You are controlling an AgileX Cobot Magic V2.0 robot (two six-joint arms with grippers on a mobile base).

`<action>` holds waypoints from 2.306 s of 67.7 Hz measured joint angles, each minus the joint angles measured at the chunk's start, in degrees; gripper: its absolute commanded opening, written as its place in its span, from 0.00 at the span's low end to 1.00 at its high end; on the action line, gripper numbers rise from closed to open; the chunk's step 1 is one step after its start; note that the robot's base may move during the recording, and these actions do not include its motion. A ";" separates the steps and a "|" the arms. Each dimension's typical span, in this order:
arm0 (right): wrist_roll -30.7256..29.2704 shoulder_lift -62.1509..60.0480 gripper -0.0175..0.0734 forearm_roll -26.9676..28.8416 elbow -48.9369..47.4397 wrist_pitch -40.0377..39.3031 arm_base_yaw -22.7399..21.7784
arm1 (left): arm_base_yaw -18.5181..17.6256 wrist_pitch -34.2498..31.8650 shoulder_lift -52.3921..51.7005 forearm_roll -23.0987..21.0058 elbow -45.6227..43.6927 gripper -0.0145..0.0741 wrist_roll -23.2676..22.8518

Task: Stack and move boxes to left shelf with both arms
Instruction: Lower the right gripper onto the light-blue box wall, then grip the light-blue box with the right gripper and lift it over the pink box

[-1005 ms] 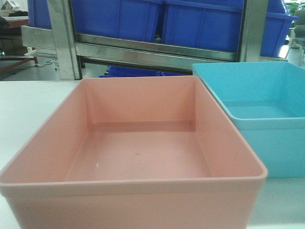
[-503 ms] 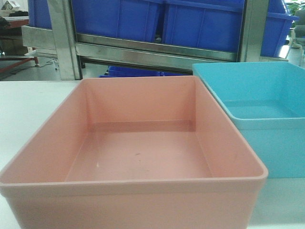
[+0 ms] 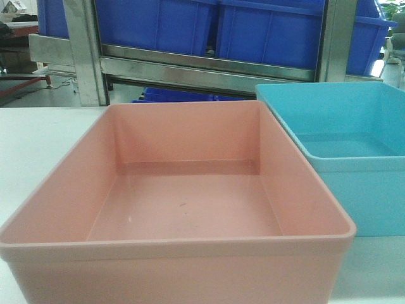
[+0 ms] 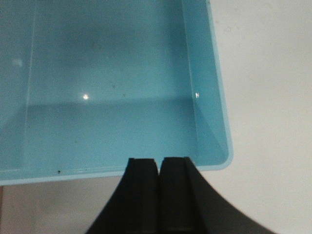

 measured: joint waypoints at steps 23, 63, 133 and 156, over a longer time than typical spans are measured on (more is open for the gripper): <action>-7.82 17.71 0.32 0.00 -15.44 5.64 -6.44 | 0.00 0.00 0.00 0.00 0.00 0.60 0.00; -14.66 44.92 0.79 6.00 -41.66 17.88 -10.33 | 0.00 0.00 0.00 0.00 0.00 0.60 0.00; -20.28 55.20 0.25 7.69 -46.00 20.22 -13.68 | 0.00 0.00 0.00 0.00 0.00 0.60 0.00; -20.49 47.27 0.25 9.75 -46.22 23.54 -19.25 | 0.00 0.00 0.00 0.00 0.00 0.60 0.00</action>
